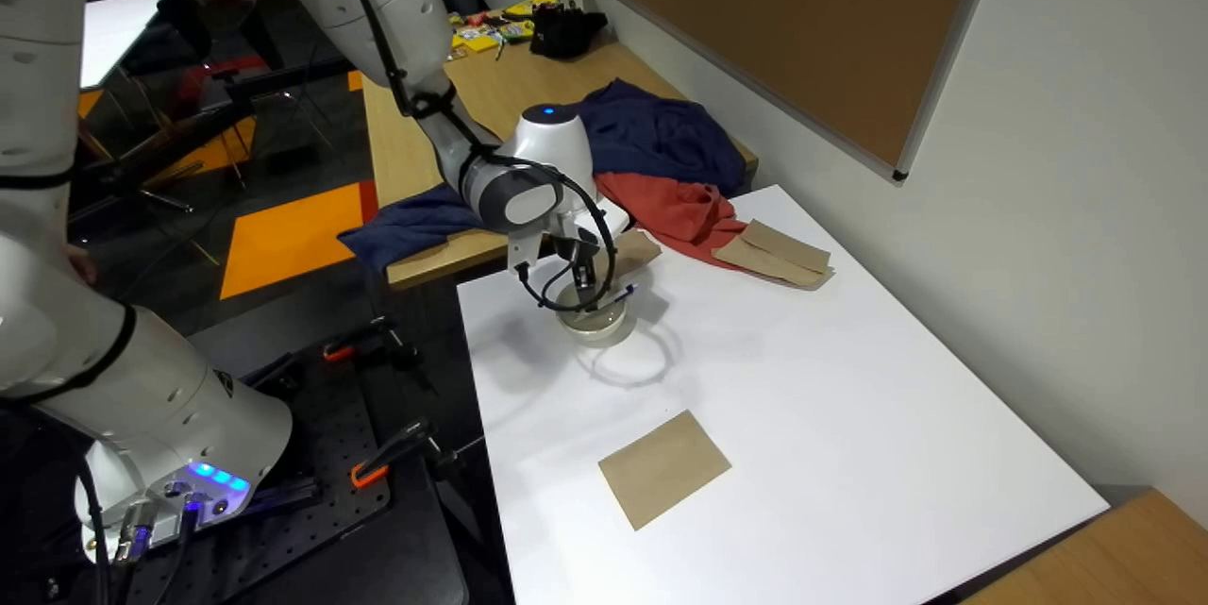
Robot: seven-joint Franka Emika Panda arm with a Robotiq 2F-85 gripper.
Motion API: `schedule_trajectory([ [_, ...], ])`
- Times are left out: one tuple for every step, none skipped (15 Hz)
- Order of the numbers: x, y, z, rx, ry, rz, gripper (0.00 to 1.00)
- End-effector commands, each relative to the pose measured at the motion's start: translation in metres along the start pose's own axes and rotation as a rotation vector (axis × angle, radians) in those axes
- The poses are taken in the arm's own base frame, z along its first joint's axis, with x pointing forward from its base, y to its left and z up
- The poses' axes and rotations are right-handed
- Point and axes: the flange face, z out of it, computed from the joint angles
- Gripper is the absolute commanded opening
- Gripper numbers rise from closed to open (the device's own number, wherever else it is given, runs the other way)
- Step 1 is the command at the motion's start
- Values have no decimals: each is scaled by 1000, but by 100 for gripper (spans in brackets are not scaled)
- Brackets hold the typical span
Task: Remove the marker from the bowl.
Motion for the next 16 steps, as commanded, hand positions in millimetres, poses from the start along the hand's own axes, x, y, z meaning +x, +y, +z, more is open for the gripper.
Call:
schedule_trajectory([
  [12, -2, 13, 0, -4, 3, 53],
  [14, -2, 16, -1, -4, 5, 50],
  [15, -2, 20, -3, -7, 7, 47],
  [16, -2, 23, -3, -8, 10, 45],
  [17, -2, 27, -4, -11, 13, 39],
  [18, -2, 30, -4, -15, 15, 33],
  [19, -3, 32, -5, -17, 17, 17],
  [20, -3, 35, -7, -20, 17, 10],
  [20, -4, 37, -7, -21, 16, 0],
  [20, -5, 37, -8, -22, 15, 0],
  [20, -5, 35, -6, -20, 15, 0],
  [19, -7, 31, -3, -17, 14, 3],
  [16, -7, 25, 0, -14, 16, 3],
  [14, -8, 21, 1, -8, 15, 3],
  [12, -9, 14, 4, 1, 14, 3],
  [10, -11, 8, 6, 5, 16, 3],
])
